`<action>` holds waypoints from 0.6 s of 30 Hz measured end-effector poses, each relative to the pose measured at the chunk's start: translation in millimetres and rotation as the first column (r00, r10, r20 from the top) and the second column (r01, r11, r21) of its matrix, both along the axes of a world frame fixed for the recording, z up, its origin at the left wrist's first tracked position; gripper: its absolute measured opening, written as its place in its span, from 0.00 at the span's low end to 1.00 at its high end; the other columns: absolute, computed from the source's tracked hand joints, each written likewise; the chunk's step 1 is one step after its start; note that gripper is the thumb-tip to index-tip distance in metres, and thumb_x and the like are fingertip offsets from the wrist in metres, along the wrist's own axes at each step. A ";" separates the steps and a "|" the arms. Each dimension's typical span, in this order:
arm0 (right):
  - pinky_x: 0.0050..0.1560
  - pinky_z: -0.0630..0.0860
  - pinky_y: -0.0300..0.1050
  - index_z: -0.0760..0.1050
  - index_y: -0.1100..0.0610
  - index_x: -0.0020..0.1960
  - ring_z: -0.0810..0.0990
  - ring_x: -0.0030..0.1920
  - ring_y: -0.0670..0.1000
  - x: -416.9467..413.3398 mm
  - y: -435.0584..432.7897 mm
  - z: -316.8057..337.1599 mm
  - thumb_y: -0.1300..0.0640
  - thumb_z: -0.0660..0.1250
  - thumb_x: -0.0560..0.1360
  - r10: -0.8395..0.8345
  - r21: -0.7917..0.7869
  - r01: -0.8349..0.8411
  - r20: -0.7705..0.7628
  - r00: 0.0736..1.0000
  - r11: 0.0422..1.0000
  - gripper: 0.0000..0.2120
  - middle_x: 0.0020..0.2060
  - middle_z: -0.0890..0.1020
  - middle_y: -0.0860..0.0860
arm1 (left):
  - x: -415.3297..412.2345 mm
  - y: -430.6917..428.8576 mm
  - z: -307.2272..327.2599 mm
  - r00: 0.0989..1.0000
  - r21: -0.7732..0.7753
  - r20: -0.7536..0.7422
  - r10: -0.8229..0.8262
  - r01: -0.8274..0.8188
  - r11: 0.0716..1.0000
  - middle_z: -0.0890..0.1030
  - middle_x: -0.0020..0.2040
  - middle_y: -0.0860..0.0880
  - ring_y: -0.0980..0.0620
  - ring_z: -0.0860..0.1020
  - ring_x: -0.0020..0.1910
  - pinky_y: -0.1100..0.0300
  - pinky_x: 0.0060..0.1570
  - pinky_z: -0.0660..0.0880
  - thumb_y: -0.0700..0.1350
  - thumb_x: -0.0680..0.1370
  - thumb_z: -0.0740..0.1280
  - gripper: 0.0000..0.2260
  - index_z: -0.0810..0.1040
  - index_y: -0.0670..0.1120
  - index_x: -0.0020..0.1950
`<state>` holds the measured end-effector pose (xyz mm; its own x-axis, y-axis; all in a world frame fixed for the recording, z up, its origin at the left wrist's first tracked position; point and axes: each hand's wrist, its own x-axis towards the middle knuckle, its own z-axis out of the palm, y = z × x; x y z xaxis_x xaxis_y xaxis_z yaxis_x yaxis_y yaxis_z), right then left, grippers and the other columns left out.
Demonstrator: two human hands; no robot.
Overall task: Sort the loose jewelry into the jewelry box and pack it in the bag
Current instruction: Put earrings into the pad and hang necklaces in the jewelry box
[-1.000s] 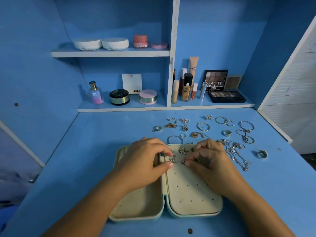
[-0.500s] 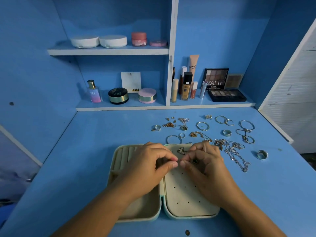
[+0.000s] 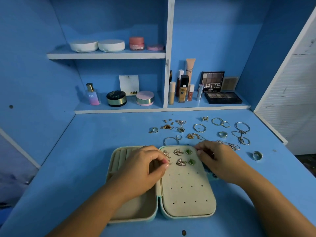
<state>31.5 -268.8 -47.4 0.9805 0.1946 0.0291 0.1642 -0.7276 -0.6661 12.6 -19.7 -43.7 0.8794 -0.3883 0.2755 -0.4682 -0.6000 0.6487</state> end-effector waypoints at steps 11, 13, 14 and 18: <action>0.32 0.68 0.31 0.77 0.50 0.44 0.69 0.28 0.41 21.1 -7.3 8.3 0.55 0.64 0.78 0.072 -0.079 -0.074 -0.033 0.997 0.994 0.05 0.32 0.77 0.46 | -2.8 3.6 4.0 0.998 0.035 -0.028 -0.047 0.048 0.998 0.80 0.45 0.61 0.60 0.78 0.50 0.69 0.49 0.73 0.47 0.76 0.71 0.03 0.80 0.57 0.45; 0.34 0.69 0.30 0.78 0.49 0.48 0.71 0.31 0.42 30.9 -5.5 11.3 0.55 0.64 0.78 0.084 -0.139 -0.079 0.031 0.996 0.987 0.04 0.34 0.77 0.45 | -3.3 3.8 3.5 0.999 0.045 -0.012 -0.050 0.051 0.998 0.79 0.45 0.61 0.60 0.78 0.50 0.69 0.50 0.72 0.47 0.76 0.70 0.03 0.80 0.56 0.45; 0.36 0.70 0.29 0.78 0.49 0.50 0.73 0.33 0.42 35.4 -4.1 12.2 0.56 0.66 0.77 0.100 -0.161 -0.090 0.053 0.994 0.983 0.05 0.35 0.78 0.44 | -3.8 3.8 3.2 0.999 0.051 -0.007 -0.053 0.053 0.997 0.79 0.46 0.61 0.60 0.77 0.51 0.69 0.51 0.72 0.48 0.76 0.70 0.02 0.80 0.55 0.46; 0.42 0.69 0.29 0.79 0.48 0.55 0.75 0.42 0.43 50.1 2.4 11.6 0.55 0.70 0.74 0.202 -0.279 -0.176 0.068 0.977 0.944 0.10 0.44 0.76 0.46 | -5.6 4.4 2.3 0.998 0.065 0.015 -0.058 0.057 0.996 0.79 0.47 0.62 0.62 0.76 0.53 0.69 0.54 0.71 0.48 0.77 0.69 0.02 0.81 0.52 0.48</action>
